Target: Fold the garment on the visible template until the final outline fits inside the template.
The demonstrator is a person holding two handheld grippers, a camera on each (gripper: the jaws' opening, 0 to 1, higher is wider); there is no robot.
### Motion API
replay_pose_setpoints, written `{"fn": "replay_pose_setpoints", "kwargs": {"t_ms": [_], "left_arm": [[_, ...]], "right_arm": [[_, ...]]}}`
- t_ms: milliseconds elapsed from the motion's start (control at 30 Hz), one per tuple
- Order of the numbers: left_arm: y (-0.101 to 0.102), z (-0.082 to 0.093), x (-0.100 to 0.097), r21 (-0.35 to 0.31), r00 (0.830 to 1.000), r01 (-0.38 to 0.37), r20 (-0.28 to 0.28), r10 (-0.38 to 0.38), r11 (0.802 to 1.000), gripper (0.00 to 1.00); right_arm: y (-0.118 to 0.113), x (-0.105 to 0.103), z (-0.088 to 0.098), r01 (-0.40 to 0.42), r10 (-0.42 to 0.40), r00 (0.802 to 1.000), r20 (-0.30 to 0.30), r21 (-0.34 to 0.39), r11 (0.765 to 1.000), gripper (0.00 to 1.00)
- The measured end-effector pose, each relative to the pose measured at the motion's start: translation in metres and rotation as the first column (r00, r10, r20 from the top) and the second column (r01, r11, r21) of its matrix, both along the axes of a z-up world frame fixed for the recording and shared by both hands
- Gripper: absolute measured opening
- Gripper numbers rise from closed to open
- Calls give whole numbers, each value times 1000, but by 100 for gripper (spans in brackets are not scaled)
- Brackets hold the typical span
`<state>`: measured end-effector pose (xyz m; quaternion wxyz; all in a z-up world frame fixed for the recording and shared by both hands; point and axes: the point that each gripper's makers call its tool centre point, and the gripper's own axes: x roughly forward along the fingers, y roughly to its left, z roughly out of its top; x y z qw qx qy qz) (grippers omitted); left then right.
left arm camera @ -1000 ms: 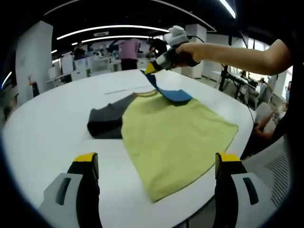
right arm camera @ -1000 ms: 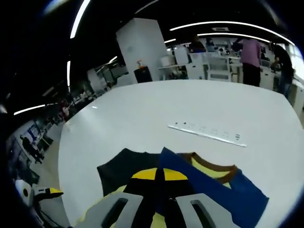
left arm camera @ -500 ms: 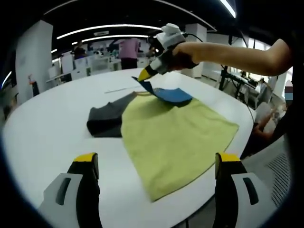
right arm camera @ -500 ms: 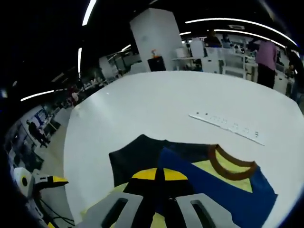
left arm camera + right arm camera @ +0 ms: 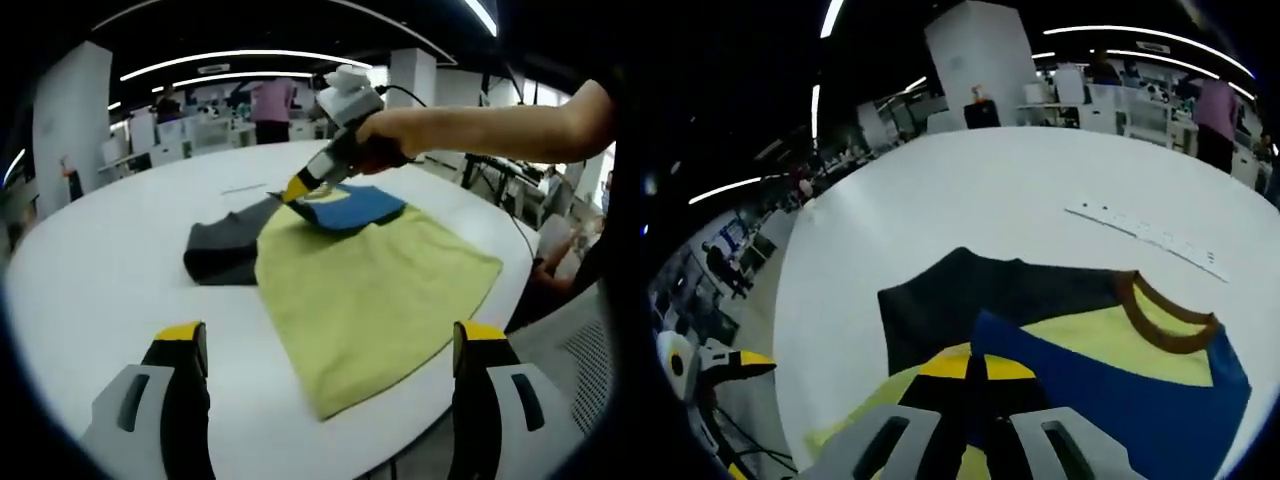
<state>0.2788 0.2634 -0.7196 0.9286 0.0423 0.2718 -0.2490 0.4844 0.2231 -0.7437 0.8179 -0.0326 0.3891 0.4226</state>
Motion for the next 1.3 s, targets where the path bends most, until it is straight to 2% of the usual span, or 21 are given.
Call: {"fn": "replay_pose_setpoints", "kwargs": {"t_ms": [167, 433, 533, 733, 867, 1067, 1300], "left_arm": [[1, 1, 2, 2, 1000, 0, 5, 0, 1000, 99], [3, 5, 4, 7, 1000, -1, 16, 1, 1000, 99], [3, 5, 5, 10, 1000, 0, 17, 0, 1000, 99], [2, 7, 6, 11, 1000, -1, 28, 1, 1000, 99], [2, 8, 6, 6, 999, -3, 33, 3, 1000, 99], [1, 8, 7, 10, 999, -6, 34, 5, 1000, 99], [-3, 11, 10, 7, 999, 2, 45, -2, 1000, 99]], "right_arm": [[-1, -1, 3, 13, -12, 1000, -9, 37, 999, 4], [-25, 13, 17, 35, -36, 998, 47, 21, 999, 37], [-37, 15, 22, 40, -41, 998, 54, 26, 999, 46], [-64, 10, 27, 30, -31, 998, 50, 19, 999, 57], [-90, 11, 29, 39, -39, 998, 50, 16, 999, 58], [-142, 14, 31, 110, -110, 992, 65, -6, 994, 53], [-189, 15, 29, 174, -171, 982, 81, -31, 984, 49]]}}
